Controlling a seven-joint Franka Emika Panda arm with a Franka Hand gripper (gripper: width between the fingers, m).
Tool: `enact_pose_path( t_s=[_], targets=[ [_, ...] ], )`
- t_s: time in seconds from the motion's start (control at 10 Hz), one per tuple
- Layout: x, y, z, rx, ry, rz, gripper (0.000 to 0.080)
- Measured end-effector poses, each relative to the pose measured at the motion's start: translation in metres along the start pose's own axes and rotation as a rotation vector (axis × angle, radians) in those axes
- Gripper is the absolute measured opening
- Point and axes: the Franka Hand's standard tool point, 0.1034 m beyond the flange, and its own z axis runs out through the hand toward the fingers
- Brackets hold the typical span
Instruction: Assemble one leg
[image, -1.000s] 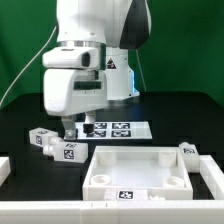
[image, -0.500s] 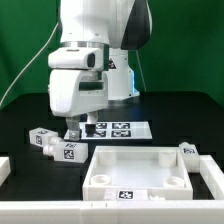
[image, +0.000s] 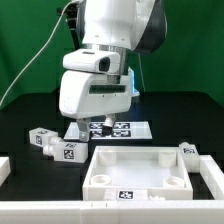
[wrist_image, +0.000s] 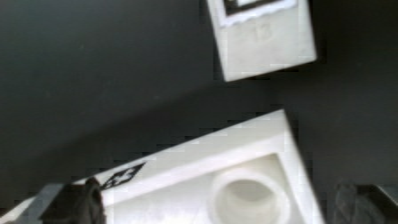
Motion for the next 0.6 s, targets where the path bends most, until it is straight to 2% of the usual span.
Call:
enact_pose_path(
  t_s=[0.1, 0.2, 0.4, 0.6],
  targets=[
    [0.003, 0.0, -0.003, 0.016, -0.022, 0.0, 0.0649],
    [0.008, -0.002, -0.001, 0.017, -0.027, 0.011, 0.0649],
    [0.004, -0.001, 0.0, 0.018, -0.028, 0.017, 0.0649],
    [-0.012, 0.008, 0.0, 0.002, -0.037, 0.033, 0.0649]
  ],
)
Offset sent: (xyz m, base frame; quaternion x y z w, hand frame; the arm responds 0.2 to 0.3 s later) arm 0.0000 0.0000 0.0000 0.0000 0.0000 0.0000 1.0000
